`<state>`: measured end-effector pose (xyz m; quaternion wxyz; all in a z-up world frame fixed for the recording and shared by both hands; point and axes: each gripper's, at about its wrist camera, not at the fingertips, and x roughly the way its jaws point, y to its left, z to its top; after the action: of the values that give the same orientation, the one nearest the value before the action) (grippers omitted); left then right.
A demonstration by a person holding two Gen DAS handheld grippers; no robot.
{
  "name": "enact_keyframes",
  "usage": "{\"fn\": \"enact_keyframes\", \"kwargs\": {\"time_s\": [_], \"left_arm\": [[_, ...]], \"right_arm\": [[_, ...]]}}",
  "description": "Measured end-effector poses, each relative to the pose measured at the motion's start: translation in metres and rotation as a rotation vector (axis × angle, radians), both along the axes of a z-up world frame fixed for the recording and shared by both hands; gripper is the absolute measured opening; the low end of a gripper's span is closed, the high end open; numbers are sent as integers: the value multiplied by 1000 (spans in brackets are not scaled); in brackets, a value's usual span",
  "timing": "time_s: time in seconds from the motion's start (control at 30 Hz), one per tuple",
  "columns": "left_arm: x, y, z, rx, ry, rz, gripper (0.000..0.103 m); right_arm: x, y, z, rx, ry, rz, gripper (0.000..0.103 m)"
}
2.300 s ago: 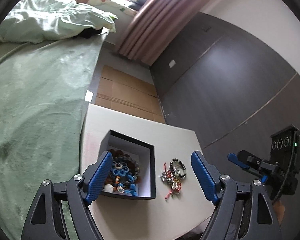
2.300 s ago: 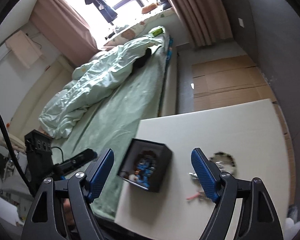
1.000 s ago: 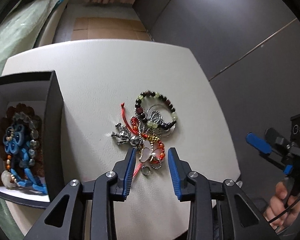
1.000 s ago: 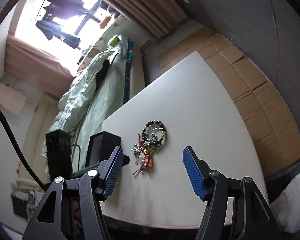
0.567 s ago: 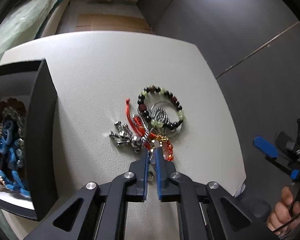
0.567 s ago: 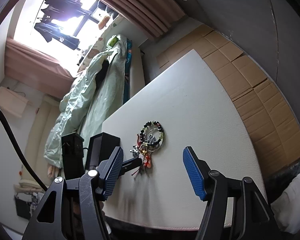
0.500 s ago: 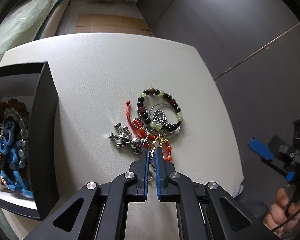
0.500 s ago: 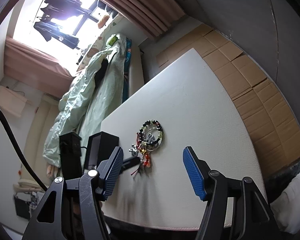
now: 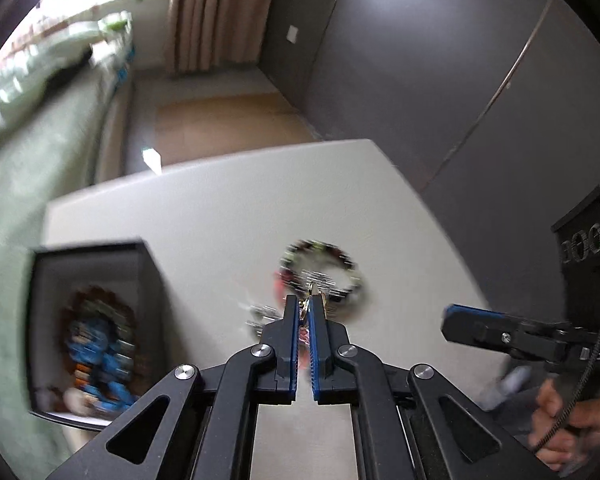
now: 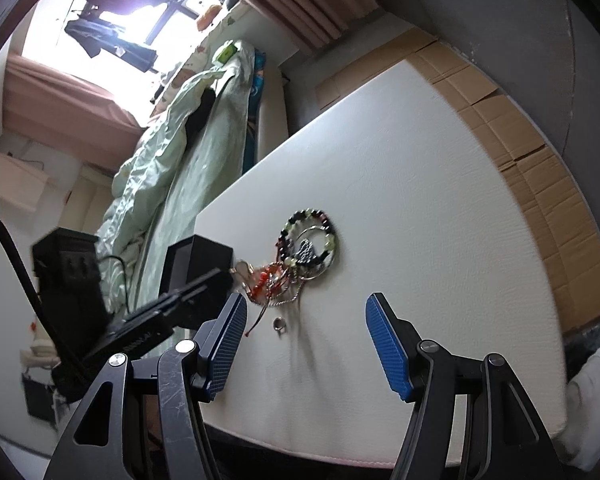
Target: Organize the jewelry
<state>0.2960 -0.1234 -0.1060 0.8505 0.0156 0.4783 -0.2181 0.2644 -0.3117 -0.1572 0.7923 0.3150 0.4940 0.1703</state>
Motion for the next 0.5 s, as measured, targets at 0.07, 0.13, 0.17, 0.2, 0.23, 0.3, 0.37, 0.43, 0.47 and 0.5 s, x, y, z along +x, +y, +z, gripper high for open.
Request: {"fn": "enact_keyframes", "kwargs": {"time_s": [0.07,0.13,0.17,0.2,0.23,0.3,0.37,0.43,0.47,0.5], "left_arm": [[5,6,-2,22,-5,5,4],[10,15,-4,8,16,18,4],[14,18,-4,-1,22,24,4],[16,24,-4,-20,31,31,4],[17,27,-2,-33,35,37,4],[16,31,3,-50,30,50,4],[17,35,7,-67,23,58,4],[17,40,13,-86,18,66,4],[18,41,16,-96,15,71,4],[17,43,19,-108,11,75,4]], "right_arm": [[3,8,-5,2,15,17,64],[4,14,-9,-3,23,28,63],[5,18,-10,-8,26,35,63],[5,20,-11,-11,27,39,63],[6,22,-11,-12,30,43,62],[7,27,-12,-14,32,52,62],[9,30,-13,-27,35,56,62],[12,33,-16,-41,43,58,62],[13,34,-17,-48,46,60,62],[15,37,-18,-60,50,63,62]]}}
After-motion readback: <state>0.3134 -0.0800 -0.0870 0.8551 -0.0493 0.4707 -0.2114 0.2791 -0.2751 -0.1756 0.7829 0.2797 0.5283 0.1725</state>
